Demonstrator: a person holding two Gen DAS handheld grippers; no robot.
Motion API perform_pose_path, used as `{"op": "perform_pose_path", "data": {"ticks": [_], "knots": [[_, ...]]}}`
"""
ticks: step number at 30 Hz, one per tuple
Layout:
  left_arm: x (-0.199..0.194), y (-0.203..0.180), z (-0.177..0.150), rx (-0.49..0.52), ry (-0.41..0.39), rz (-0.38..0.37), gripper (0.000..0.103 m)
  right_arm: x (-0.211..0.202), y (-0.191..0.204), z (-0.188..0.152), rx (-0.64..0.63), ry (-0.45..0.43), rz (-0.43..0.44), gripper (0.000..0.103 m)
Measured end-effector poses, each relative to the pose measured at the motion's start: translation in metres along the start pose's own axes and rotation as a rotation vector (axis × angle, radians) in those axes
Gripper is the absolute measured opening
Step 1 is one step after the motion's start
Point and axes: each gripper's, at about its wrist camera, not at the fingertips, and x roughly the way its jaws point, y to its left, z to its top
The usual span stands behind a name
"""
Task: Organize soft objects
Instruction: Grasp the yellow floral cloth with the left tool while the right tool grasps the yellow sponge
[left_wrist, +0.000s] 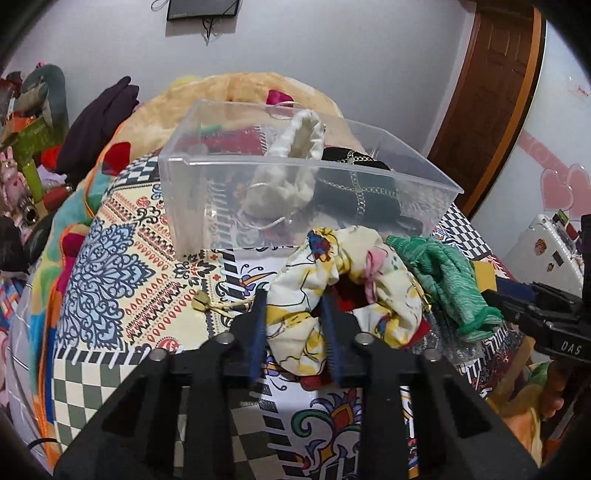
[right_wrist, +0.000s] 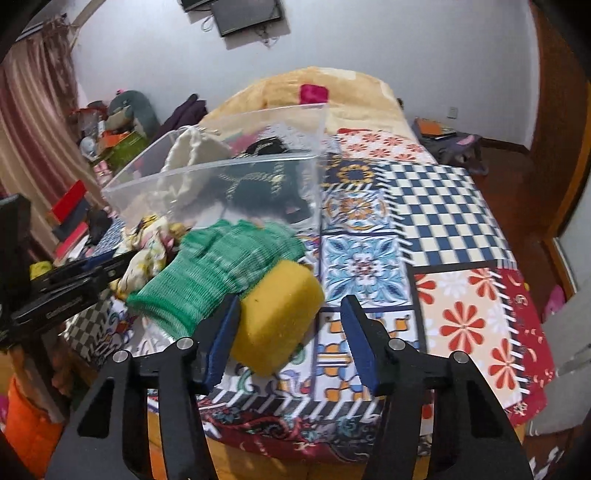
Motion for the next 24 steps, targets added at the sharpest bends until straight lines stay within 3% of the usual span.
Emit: {"op": "perform_pose_path", "data": {"ticks": [4, 8, 17, 24], "knots": [[-0.006, 0.000, 0.000, 0.001, -0.021, -0.006, 0.017, 0.005, 0.004, -0.002, -0.009, 0.015, 0.036, 0.052], [-0.011, -0.004, 0.000, 0.017, -0.037, -0.004, 0.015, 0.008, 0.006, -0.002, -0.006, 0.016, 0.078, 0.035], [-0.036, -0.003, 0.005, 0.024, -0.106, -0.013, 0.015, -0.002, 0.007, 0.001, -0.007, -0.031, 0.033, 0.029], [-0.056, 0.003, 0.015, 0.014, -0.165, -0.003, 0.015, -0.024, 0.007, 0.015, -0.006, -0.121, -0.016, 0.028]]}}
